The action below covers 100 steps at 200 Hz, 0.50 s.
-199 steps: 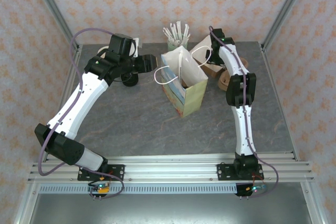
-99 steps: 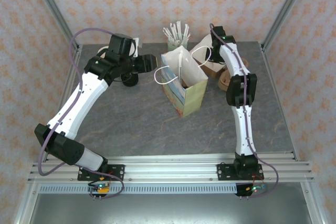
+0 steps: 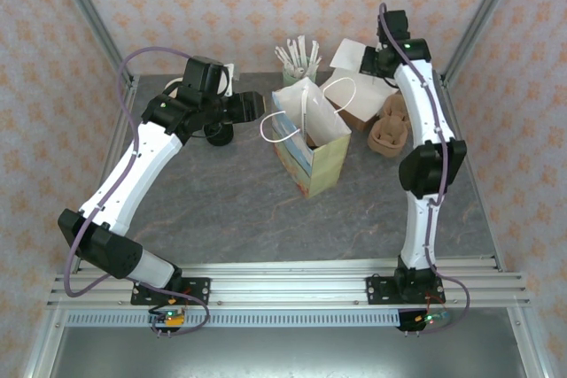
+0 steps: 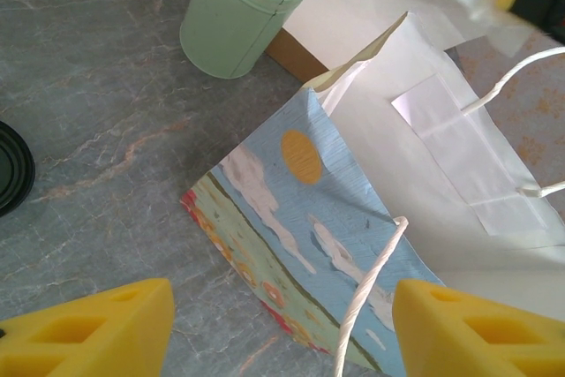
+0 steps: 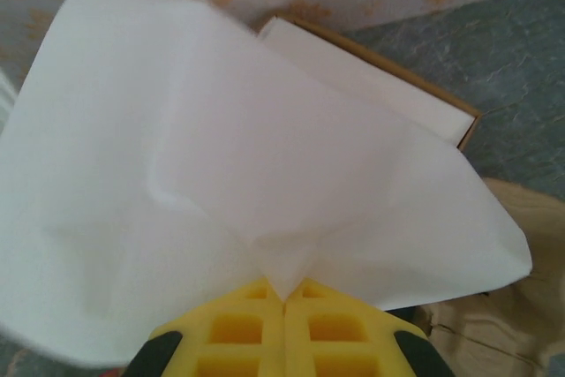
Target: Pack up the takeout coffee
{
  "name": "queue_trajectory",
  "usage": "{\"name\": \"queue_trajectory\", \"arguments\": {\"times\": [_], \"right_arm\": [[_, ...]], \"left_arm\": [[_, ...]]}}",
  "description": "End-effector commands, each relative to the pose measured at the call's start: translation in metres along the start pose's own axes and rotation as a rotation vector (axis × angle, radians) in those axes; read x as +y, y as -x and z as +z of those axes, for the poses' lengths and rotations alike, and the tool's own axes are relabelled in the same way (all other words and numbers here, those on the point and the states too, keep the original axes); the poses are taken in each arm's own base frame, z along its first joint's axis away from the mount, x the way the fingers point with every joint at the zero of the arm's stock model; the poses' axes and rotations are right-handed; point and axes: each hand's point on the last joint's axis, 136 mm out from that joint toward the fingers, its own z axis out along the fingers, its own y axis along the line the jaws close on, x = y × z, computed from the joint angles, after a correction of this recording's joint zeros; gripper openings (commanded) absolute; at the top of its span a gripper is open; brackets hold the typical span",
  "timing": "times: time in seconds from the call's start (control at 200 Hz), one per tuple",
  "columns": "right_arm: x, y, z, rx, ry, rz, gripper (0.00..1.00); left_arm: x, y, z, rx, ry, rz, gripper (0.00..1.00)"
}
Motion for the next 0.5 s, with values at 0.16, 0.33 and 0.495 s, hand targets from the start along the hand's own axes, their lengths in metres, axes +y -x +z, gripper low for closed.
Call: {"name": "queue_trajectory", "arguments": {"times": [0.16, 0.33, 0.495], "right_arm": [[-0.003, 0.013, -0.059, -0.101, 0.026, 0.017, 0.0], [0.005, 0.012, -0.082, -0.119, 0.082, 0.018, 0.0], [0.012, 0.026, -0.124, -0.209, 0.127, 0.007, 0.0]], "left_arm": [[-0.013, 0.018, -0.032, -0.095, -0.024, 0.031, 0.67], [-0.017, 0.022, -0.034, -0.105, -0.042, 0.028, 0.67], [-0.023, 0.027, -0.041, -0.135, -0.065, 0.032, 0.67]]}}
